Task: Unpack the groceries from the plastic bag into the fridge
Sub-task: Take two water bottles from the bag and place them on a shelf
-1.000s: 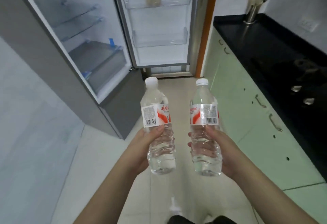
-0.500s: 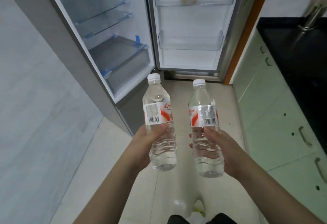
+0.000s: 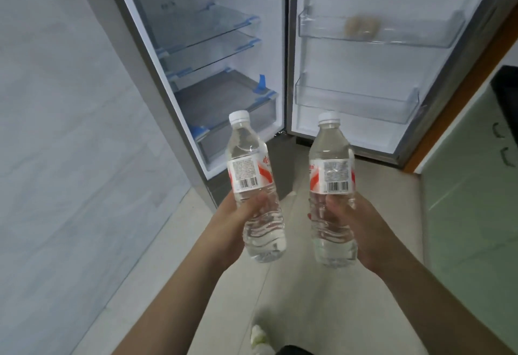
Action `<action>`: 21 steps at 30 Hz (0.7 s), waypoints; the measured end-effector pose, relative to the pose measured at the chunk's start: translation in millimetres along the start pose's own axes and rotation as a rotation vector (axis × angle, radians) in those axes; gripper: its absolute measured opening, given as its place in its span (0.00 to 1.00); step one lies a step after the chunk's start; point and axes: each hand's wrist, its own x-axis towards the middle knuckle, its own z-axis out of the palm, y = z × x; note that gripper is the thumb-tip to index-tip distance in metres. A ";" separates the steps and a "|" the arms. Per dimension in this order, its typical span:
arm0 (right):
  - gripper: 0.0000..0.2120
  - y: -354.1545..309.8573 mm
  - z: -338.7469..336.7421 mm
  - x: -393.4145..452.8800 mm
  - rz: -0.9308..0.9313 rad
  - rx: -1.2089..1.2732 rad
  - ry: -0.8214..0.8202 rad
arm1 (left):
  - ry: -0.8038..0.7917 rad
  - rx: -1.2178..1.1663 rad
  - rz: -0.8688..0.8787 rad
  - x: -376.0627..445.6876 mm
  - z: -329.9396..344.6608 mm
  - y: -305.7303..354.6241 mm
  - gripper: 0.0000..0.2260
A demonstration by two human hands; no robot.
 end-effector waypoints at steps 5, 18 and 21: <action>0.37 -16.4 17.4 73.1 -0.030 -0.027 -0.057 | 0.034 0.092 0.095 46.7 -31.9 17.0 0.28; 0.29 -71.9 64.3 242.7 -0.083 -0.057 -0.041 | -0.017 0.155 0.164 197.4 -105.3 105.1 0.31; 0.33 -88.3 63.7 269.8 -0.117 -0.097 -0.064 | 0.010 0.212 0.202 223.8 -108.9 124.9 0.30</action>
